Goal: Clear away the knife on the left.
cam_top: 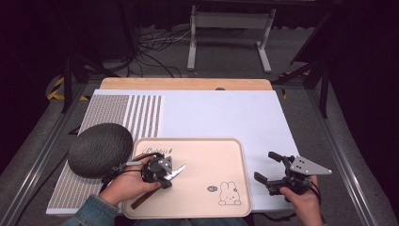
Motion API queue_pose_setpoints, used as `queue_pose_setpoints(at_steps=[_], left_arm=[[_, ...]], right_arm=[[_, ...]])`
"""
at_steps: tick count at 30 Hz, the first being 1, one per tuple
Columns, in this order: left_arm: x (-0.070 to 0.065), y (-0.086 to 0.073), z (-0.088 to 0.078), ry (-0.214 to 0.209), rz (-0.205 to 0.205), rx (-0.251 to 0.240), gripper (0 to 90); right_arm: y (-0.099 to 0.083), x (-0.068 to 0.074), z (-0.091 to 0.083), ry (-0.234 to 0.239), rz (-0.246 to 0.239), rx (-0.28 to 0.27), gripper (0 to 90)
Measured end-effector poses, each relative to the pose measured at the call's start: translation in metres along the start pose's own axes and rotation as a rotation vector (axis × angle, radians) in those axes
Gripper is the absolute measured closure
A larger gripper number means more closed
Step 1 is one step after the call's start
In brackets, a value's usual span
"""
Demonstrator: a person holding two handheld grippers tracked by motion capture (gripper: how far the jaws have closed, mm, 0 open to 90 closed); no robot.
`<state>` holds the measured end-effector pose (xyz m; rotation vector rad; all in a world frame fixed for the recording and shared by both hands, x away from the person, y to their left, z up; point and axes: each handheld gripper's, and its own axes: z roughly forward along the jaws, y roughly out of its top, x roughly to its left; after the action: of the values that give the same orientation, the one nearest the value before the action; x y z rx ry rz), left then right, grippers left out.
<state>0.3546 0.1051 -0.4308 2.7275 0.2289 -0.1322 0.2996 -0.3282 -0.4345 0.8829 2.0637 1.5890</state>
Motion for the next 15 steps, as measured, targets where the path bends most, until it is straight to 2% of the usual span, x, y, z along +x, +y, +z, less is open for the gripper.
queue_pose_setpoints(at_steps=[15], left_arm=[[0.0041, -0.0079, -0.0032, 0.013, -0.037, -0.013, 90.0]], right_arm=[[-0.0001, 0.0006, 0.0003, 0.004, 0.002, 0.004, 3.7]])
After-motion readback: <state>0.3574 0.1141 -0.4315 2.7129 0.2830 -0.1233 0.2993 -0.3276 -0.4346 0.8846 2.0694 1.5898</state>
